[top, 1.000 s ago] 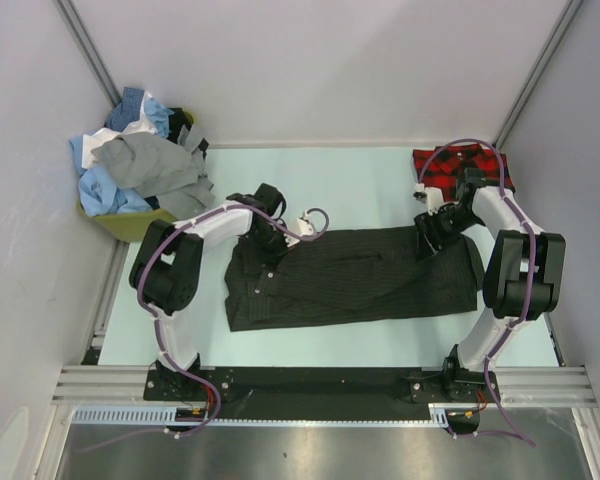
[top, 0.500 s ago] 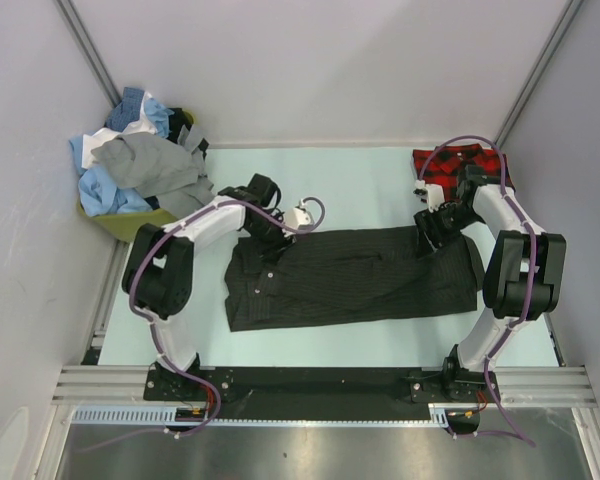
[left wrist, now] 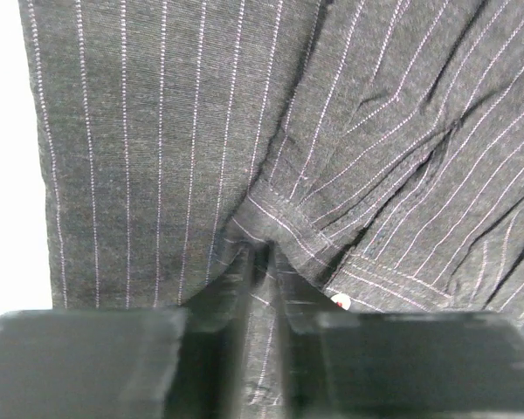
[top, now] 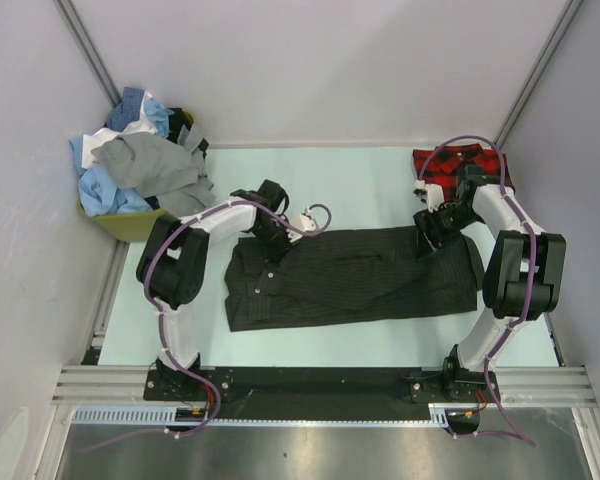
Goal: Fold and stack the long sleeve shirts
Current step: Fold the shirt
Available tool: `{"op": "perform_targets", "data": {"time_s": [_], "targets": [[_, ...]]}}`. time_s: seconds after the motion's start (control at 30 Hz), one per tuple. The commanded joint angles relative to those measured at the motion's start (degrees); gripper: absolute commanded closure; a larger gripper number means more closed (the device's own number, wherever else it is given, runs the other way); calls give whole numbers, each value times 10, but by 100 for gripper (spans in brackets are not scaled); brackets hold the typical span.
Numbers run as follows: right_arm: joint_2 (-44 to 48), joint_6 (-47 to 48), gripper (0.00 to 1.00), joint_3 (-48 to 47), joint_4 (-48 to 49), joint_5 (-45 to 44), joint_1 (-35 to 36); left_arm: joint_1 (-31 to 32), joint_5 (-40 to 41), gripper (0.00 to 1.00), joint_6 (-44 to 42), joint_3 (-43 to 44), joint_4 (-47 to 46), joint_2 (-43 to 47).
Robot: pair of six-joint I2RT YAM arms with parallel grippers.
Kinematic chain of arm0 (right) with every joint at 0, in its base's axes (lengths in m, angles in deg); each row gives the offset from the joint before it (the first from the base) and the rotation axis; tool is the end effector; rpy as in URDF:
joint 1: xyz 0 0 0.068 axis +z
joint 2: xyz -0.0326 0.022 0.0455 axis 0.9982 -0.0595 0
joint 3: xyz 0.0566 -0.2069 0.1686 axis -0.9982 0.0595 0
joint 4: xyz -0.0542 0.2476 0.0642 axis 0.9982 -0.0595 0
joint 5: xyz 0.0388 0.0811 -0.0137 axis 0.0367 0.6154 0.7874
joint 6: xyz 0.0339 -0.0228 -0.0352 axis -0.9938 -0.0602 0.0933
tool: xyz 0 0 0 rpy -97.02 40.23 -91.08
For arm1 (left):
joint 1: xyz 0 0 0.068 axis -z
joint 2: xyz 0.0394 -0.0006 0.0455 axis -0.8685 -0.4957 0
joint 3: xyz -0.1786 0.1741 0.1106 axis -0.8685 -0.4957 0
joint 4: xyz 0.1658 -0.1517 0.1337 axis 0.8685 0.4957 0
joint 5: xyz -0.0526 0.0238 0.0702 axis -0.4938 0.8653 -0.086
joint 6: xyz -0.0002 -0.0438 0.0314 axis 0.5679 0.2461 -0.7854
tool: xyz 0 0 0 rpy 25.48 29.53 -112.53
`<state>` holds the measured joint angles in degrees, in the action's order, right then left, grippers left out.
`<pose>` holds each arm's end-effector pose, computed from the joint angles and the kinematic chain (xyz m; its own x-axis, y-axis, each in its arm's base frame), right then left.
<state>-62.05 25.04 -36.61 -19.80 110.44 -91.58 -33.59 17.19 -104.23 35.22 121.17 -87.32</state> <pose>0.3341 -0.0118 0.2208 -0.8032 -0.4557 -0.3836 -0.5780 0.7519 0.3170 0.3320 -0.1810 0.1665 -0.3021 0.8718 -0.3857 0.9532 0.2803 -0.1131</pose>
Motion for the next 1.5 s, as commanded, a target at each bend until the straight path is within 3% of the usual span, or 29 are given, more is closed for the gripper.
{"op": "perform_targets", "data": {"time_s": [0.0, 0.1, 0.4, 0.63, 0.73, 0.77, 0.87, 0.93, 1.07, 1.27, 1.37, 1.47], "targets": [[-5, 0, 37, -20, -4, 1, 2, 2, -3, 92, 1, 9, 9, 23], [-4, 1, 37, -20, -5, 1, 2, -4, -6, 100, -1, 12, 22, 44], [2, 3, 33, -20, -7, 2, 2, -52, 6, 100, -19, 0, 55, 78], [7, -3, 26, -38, -2, -15, -1, -54, 10, 98, -10, -12, 40, 57], [24, -14, 23, -63, -7, -18, -11, -60, 10, 74, -8, -5, 41, 61], [30, -21, 23, -69, -13, -18, -15, -62, 5, 59, -4, 1, 41, 64], [56, -32, 25, -49, -22, -21, -40, -69, 6, 44, 10, 35, 26, 67], [66, -38, 27, -31, -19, -43, -50, -69, 13, 42, 14, 66, 23, 46], [69, -64, 34, 12, 7, -87, -85, -69, 35, 41, 15, 110, 14, -15], [44, -77, 36, 23, 60, -169, -122, -67, 34, 42, 0, 140, 28, -65], [22, -77, 36, 21, 71, -189, -136, -67, 34, 47, -11, 137, 48, -78], [7, -77, 36, 20, 72, -195, -148, -67, 42, 58, -21, 121, 60, -84]]}}
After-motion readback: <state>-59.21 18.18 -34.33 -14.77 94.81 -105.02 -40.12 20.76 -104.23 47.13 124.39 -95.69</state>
